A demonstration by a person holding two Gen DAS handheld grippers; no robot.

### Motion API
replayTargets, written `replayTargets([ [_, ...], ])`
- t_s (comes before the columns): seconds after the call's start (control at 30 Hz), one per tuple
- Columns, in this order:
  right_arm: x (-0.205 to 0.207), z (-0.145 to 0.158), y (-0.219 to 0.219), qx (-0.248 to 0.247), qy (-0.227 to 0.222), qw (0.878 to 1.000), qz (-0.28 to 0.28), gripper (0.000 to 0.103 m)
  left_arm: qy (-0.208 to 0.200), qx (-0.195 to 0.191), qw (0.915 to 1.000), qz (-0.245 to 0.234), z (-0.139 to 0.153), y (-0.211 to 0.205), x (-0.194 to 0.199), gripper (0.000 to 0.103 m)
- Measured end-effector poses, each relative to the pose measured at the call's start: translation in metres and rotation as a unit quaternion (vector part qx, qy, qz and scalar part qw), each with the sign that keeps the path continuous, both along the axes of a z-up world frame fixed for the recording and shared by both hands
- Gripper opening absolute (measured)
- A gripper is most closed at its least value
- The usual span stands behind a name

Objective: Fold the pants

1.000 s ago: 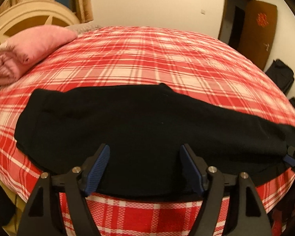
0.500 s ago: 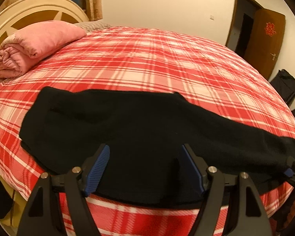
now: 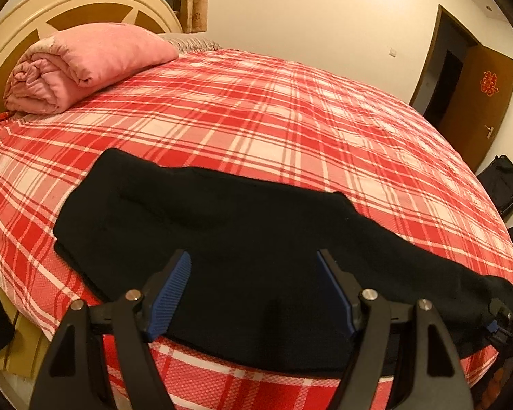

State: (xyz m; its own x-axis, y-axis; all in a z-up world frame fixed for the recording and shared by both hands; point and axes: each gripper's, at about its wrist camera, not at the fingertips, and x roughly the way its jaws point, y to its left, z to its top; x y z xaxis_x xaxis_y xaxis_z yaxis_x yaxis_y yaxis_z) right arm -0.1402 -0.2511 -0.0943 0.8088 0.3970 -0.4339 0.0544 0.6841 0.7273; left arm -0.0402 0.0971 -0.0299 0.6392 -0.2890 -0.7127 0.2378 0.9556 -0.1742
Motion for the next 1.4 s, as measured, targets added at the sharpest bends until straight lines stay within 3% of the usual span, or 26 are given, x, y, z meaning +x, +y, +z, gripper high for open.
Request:
replayTargets([
  [0.1,-0.005,0.008,0.003,-0.015,-0.015,1.000,0.009,0.050,-0.005,-0.002,1.0000,-0.002,0.003,0.002,-0.003,0.077],
  [0.3,0.000,-0.021,0.012,0.000,0.037,0.999,0.031,0.050,-0.003,0.002,1.0000,0.001,-0.002,0.004,0.000,0.077],
  [0.57,0.009,-0.023,0.023,0.000,0.028,0.999,0.041,0.050,0.001,0.001,1.0000,-0.006,-0.004,0.001,-0.001,0.077],
  [0.6,0.011,-0.022,0.022,0.005,0.025,0.999,0.032,0.048,0.000,0.001,1.0000,-0.008,-0.003,0.000,-0.002,0.077],
  [0.63,0.012,-0.022,0.020,0.009,0.026,0.999,0.024,0.030,0.000,0.001,0.9999,-0.010,-0.003,-0.001,-0.003,0.077],
  [0.7,0.018,-0.023,0.024,0.006,0.042,0.998,0.037,0.006,-0.001,0.000,0.9998,-0.017,-0.001,-0.005,-0.005,0.077],
  [0.9,0.012,-0.016,0.050,-0.040,0.046,0.994,0.088,0.006,-0.022,0.022,0.9967,-0.075,0.005,-0.035,-0.022,0.077],
  [1.07,0.008,-0.035,0.041,0.004,0.102,0.990,0.098,0.006,-0.035,0.050,0.9893,-0.133,0.001,-0.071,-0.040,0.077],
  [1.17,0.002,-0.016,0.038,0.005,0.105,0.985,0.136,0.006,-0.029,0.051,0.9858,-0.157,-0.003,-0.082,-0.045,0.077],
  [1.23,-0.001,0.008,0.029,-0.006,0.080,0.986,0.148,0.006,-0.032,0.053,0.9845,-0.164,-0.004,-0.087,-0.046,0.077],
  [1.3,0.001,0.035,0.011,-0.041,0.048,0.990,0.125,0.008,-0.025,0.052,0.9843,-0.167,-0.007,-0.092,-0.047,0.077],
  [1.37,0.012,0.056,-0.010,-0.113,0.033,0.991,0.067,0.024,-0.017,0.048,0.9839,-0.171,-0.010,-0.097,-0.049,0.077],
  [1.4,0.018,0.062,-0.019,-0.150,0.026,0.988,0.038,0.047,-0.016,0.050,0.9831,-0.175,-0.011,-0.099,-0.051,0.077],
])
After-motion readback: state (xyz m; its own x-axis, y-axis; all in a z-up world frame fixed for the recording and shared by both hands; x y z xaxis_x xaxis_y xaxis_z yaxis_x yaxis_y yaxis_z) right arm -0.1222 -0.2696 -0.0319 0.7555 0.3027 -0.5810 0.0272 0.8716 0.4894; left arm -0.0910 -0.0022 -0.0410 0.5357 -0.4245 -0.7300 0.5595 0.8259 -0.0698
